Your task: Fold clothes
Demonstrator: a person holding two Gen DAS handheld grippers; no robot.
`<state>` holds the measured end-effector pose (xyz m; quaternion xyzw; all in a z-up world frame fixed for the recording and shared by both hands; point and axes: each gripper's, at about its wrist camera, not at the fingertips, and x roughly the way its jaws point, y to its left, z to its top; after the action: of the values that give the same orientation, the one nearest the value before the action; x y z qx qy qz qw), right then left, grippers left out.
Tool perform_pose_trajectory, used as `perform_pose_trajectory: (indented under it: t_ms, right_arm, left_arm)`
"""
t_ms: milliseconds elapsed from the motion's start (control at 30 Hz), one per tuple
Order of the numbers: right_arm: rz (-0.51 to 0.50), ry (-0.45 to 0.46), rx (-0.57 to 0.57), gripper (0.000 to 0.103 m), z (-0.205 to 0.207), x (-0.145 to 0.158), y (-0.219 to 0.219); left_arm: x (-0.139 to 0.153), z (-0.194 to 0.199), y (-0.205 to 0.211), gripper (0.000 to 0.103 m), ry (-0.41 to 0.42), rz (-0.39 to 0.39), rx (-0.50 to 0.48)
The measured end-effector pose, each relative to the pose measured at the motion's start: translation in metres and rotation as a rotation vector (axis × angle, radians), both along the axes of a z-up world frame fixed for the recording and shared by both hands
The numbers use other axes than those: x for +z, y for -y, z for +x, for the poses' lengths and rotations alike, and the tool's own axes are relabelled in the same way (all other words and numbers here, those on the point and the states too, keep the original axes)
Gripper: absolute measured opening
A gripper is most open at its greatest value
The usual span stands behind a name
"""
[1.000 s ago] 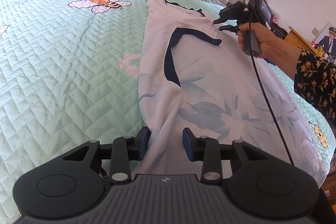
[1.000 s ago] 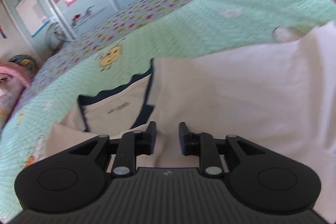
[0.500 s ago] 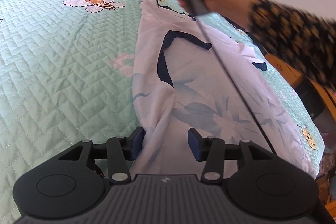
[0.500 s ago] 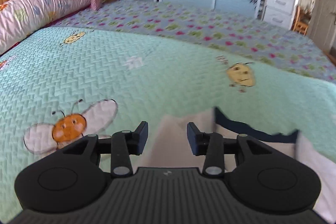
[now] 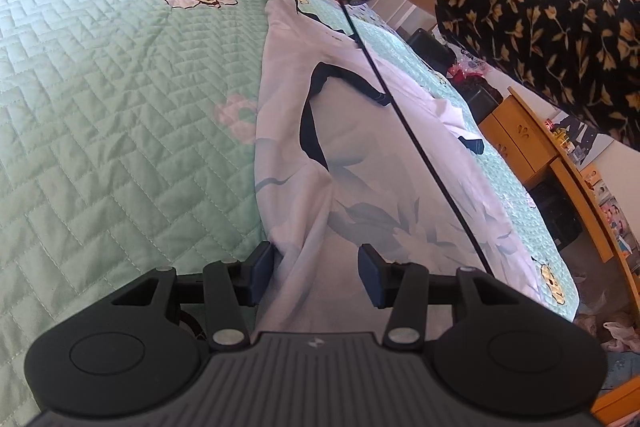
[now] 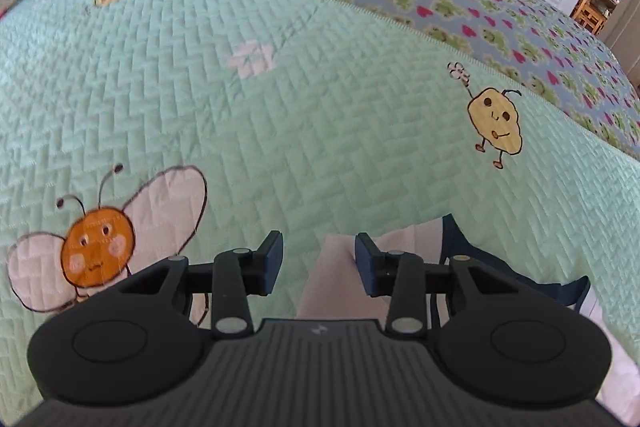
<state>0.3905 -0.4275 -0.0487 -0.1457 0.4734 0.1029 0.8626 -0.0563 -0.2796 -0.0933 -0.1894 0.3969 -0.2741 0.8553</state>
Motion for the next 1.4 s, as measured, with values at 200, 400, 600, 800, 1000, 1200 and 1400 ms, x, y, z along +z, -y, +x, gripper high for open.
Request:
perform_pose_trajectory:
  t_ms: [200, 400, 600, 800, 1000, 1200, 1400]
  right_arm:
    - [-0.137, -0.006, 0.010, 0.020, -0.002, -0.004, -0.015]
    - [-0.057, 0.075, -0.043, 0.002, -0.002, 0.010, -0.007]
    - [0.152, 0.094, -0.121, 0.002, 0.009, 0.016, 0.014]
    - [0.187, 0.109, -0.101, 0.004, 0.014, -0.005, 0.017]
    - [0.453, 0.232, -0.040, 0.029, -0.008, 0.028, 0.034]
    - [0.690, 0.117, -0.145, 0.030, -0.034, 0.024, 0.084]
    - [0.732, -0.010, -0.264, 0.028, -0.046, -0.035, 0.081]
  left_arm:
    - [-0.001, 0.001, -0.003, 0.049, -0.008, -0.022, 0.001]
    - [-0.002, 0.001, -0.007, 0.049, -0.017, -0.042, 0.003]
    - [0.000, 0.000, -0.006, 0.049, -0.017, -0.038, 0.000]
    - [0.001, -0.001, -0.004, 0.049, -0.002, -0.015, -0.006]
    - [0.000, -0.001, -0.002, 0.050, 0.004, -0.006, -0.008]
    - [0.000, -0.002, -0.002, 0.050, 0.008, 0.002, -0.007]
    - [0.003, 0.000, 0.002, 0.050, 0.004, 0.018, -0.001]
